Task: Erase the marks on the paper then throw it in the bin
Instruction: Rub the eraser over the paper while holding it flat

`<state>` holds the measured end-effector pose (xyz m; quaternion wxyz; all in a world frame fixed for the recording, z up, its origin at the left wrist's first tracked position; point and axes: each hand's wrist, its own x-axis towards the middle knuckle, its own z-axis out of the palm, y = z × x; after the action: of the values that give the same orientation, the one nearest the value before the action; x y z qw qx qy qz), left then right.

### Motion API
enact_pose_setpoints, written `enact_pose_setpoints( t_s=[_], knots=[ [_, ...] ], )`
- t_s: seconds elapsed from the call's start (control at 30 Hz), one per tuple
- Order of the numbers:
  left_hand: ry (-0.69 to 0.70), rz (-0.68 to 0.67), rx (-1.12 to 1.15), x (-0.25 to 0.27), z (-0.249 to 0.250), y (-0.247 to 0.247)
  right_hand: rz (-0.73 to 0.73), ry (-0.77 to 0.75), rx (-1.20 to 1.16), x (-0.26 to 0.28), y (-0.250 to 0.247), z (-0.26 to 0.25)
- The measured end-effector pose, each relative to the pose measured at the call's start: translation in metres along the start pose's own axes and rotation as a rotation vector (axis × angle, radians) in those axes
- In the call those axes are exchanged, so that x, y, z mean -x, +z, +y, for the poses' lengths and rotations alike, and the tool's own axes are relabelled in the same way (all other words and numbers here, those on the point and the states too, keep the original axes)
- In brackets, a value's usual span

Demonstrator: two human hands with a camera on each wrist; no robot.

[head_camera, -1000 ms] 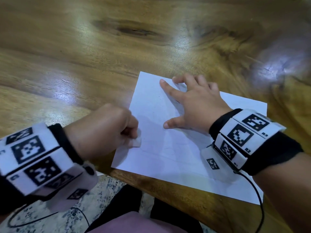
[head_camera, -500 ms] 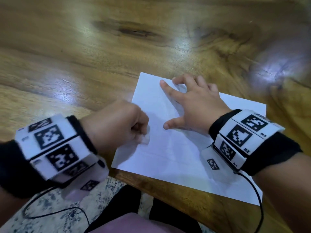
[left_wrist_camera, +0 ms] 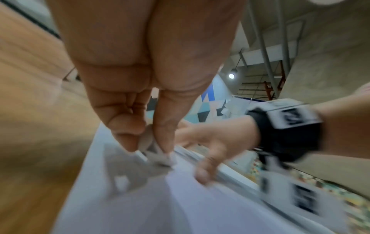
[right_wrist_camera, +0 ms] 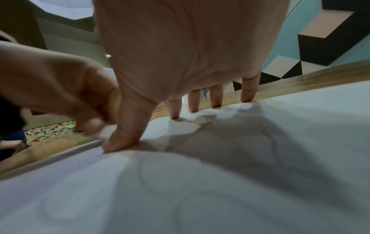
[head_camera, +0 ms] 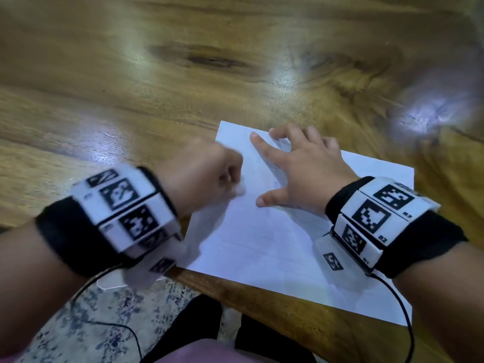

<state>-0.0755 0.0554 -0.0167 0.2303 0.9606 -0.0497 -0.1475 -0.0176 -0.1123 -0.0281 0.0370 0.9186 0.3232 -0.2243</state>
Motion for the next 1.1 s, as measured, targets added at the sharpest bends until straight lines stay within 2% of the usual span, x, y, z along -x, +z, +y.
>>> enact_pose_setpoints(
  t_s=[0.07, 0.13, 0.2, 0.27, 0.3, 0.43, 0.5, 0.57, 0.63, 0.7, 0.83, 0.9, 0.93, 1.03, 1.1],
  knots=[
    [-0.023, 0.076, -0.032, -0.015, 0.003, -0.002, 0.001, 0.005, 0.003, 0.000, 0.000, 0.000],
    [0.002, 0.054, -0.030, -0.006, 0.000, 0.001, -0.004, 0.004, 0.008, 0.000, 0.000, 0.000],
    [0.083, -0.068, 0.001, 0.021, -0.003, 0.007, -0.003, 0.004, 0.006, -0.001, 0.000, 0.001],
    [0.083, -0.218, 0.040, 0.039, -0.004, 0.011, 0.003, 0.004, -0.001, 0.000, 0.000, 0.001],
    [0.068, -0.222, 0.048, 0.039, -0.006, 0.010, 0.004, 0.003, -0.005, 0.000, 0.000, 0.001],
    [0.021, 0.088, -0.012, 0.006, -0.007, 0.001, 0.005, 0.006, -0.009, 0.000, 0.000, 0.000],
    [0.021, 0.120, -0.011, 0.005, -0.010, 0.002, 0.001, 0.004, -0.008, 0.000, 0.000, 0.000],
    [0.088, 0.016, 0.036, 0.026, -0.015, 0.007, -0.001, 0.004, -0.010, 0.000, 0.000, 0.000],
    [0.062, -0.141, 0.091, 0.050, -0.015, 0.011, 0.003, 0.003, -0.014, 0.000, 0.000, 0.001],
    [0.018, -0.186, 0.117, 0.053, -0.018, 0.013, 0.000, 0.003, -0.013, 0.000, 0.000, 0.001],
    [-0.027, 0.061, 0.072, 0.021, -0.010, 0.005, -0.003, 0.006, -0.006, 0.001, -0.001, 0.000],
    [-0.021, 0.089, 0.069, 0.021, -0.010, 0.010, -0.002, 0.004, -0.002, 0.000, -0.001, 0.001],
    [0.007, 0.064, 0.080, 0.029, -0.010, 0.013, -0.002, 0.005, -0.003, 0.000, 0.000, 0.000],
    [0.038, -0.136, 0.150, 0.058, -0.009, 0.018, -0.004, 0.007, -0.004, 0.000, -0.001, 0.001],
    [0.016, -0.172, 0.163, 0.058, -0.009, 0.018, -0.006, 0.004, -0.003, 0.000, -0.001, 0.000]
  ],
)
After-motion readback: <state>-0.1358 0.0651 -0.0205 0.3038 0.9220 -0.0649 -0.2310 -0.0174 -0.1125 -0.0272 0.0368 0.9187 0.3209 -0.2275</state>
